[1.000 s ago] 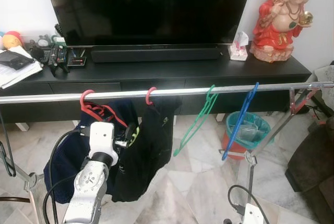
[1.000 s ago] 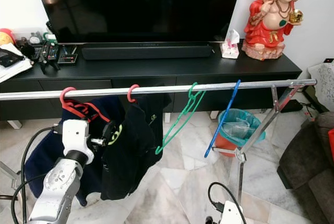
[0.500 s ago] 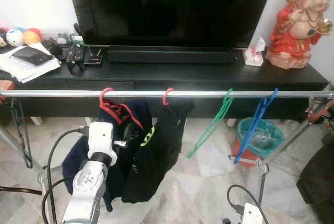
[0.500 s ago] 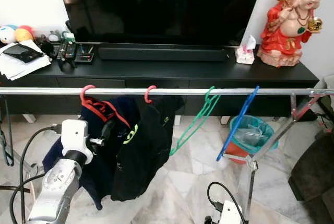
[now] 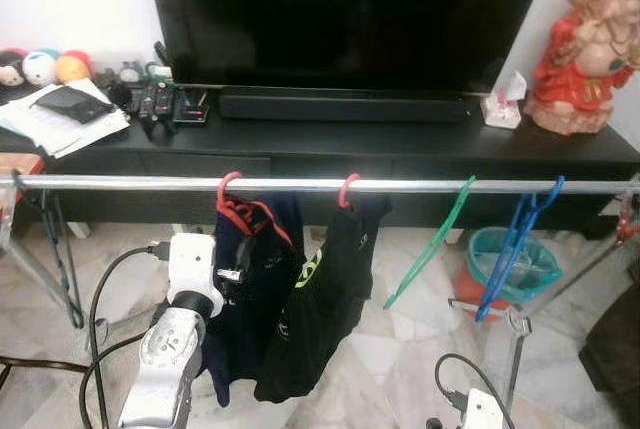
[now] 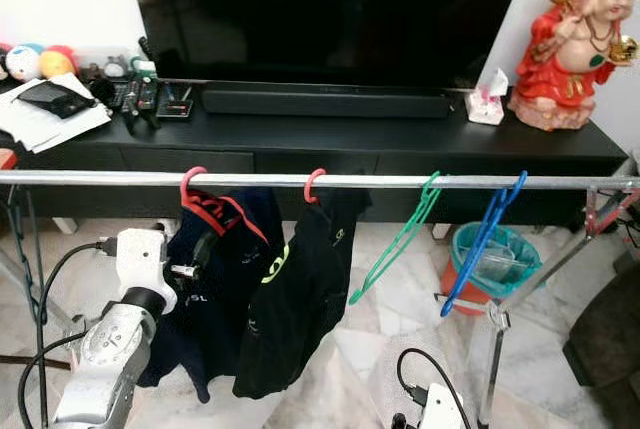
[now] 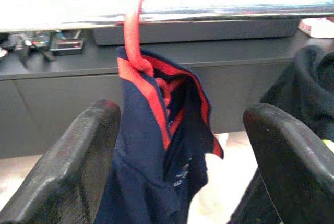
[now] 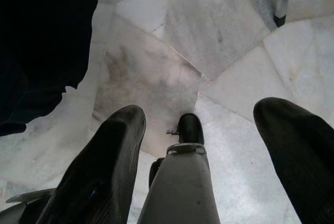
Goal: Hang hanger
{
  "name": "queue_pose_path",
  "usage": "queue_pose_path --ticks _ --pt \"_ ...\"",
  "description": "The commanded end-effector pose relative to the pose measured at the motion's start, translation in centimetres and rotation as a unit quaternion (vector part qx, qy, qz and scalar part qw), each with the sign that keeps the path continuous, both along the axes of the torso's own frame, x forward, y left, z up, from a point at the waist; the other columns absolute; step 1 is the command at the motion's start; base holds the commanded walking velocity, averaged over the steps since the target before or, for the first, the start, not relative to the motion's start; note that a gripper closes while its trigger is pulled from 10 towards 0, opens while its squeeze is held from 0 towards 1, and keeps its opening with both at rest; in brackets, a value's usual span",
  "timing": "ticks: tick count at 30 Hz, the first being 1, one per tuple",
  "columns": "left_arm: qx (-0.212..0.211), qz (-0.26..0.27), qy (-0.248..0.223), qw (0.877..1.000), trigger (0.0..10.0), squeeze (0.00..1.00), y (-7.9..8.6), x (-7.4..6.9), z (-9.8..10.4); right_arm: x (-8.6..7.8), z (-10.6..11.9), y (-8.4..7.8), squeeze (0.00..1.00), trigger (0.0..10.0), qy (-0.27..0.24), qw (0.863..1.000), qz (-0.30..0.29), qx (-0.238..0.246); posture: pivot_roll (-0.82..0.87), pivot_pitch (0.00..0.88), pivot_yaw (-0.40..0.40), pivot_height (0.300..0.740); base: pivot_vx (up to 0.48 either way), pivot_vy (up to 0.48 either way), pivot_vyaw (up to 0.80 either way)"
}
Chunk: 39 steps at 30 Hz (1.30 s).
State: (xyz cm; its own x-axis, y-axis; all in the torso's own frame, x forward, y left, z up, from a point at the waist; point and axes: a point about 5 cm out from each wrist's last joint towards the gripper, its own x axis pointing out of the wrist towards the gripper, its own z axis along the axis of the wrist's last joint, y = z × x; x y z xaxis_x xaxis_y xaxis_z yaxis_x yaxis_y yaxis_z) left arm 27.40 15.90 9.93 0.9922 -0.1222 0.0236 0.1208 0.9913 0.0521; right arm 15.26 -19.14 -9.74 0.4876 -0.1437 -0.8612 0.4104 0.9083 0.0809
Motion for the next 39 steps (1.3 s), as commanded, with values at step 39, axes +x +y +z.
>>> queue_pose_path --ticks 39 --pt "0.008 -0.015 0.002 1.0 10.0 0.0 -0.06 0.1 0.1 -0.07 -0.01 -0.1 0.0 10.0 0.0 1.0 0.004 -0.002 0.24 0.0 -0.046 0.736 0.0 0.146 0.0"
